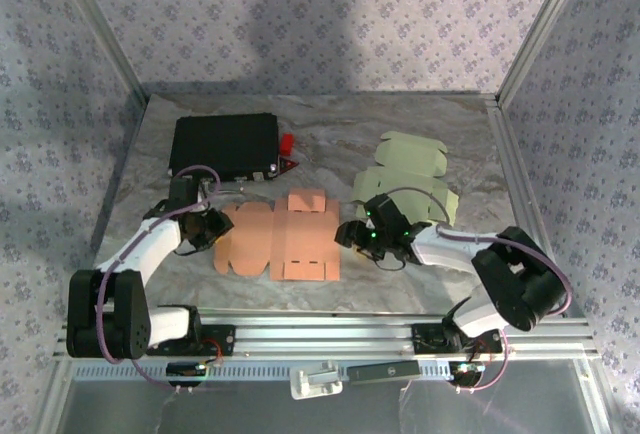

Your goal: Fold the paper box

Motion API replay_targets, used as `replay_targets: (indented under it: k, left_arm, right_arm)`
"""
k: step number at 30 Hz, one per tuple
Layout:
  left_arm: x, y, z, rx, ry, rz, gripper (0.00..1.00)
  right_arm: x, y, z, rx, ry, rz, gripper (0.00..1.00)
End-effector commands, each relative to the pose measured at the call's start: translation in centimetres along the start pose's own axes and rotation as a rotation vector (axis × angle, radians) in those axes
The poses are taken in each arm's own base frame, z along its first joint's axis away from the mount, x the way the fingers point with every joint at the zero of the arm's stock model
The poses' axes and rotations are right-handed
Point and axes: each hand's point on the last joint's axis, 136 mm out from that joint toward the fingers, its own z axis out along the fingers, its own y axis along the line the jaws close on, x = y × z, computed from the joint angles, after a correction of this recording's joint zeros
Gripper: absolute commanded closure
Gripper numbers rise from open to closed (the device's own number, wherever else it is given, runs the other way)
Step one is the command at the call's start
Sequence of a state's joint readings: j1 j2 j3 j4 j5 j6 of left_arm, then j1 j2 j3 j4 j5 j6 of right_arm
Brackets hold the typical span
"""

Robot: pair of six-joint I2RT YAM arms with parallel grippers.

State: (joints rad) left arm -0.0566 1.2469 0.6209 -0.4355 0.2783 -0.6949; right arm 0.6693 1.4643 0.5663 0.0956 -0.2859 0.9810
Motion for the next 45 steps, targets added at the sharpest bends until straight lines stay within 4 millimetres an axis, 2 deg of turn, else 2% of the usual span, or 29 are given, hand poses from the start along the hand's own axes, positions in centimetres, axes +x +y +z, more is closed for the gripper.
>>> replay_targets:
  k: [1,3,7,17,24,31,45]
  left_arm:
    - [0.0,-1.4,0.1,0.077,0.014,0.032,0.68]
    - [0.2,-1.4,0.4,0.077,0.02,0.04,0.68]
    - [0.5,-0.2,1.7,0.032,0.039,0.039,0.7]
    - [1.5,2.3,4.7,-0.027,0.075,0.014,0.79]
    - [1.6,2.2,4.5,-0.053,0.062,0.034,0.8]
    - [2.0,1.9,4.7,-0.067,0.069,0.051,0.81]
    - [2.7,1.3,5.2,-0.066,0.083,0.067,0.81]
  right_arm:
    - [-1.3,1.7,0.9,-0.06,-0.018,-0.035,0.36]
    - [-1.3,1.2,1.4,-0.051,-0.014,-0.028,0.36]
    - [-1.3,0.8,2.1,-0.057,-0.007,-0.029,0.36]
    - [-0.9,2.4,3.2,-0.103,0.022,-0.071,0.38]
    - [-1.2,3.5,3.2,-0.126,0.024,-0.088,0.4]
    - [-1.3,6.0,2.7,-0.206,0.034,-0.115,0.42]
    - [-1.6,7.5,1.5,-0.28,0.036,-0.127,0.43]
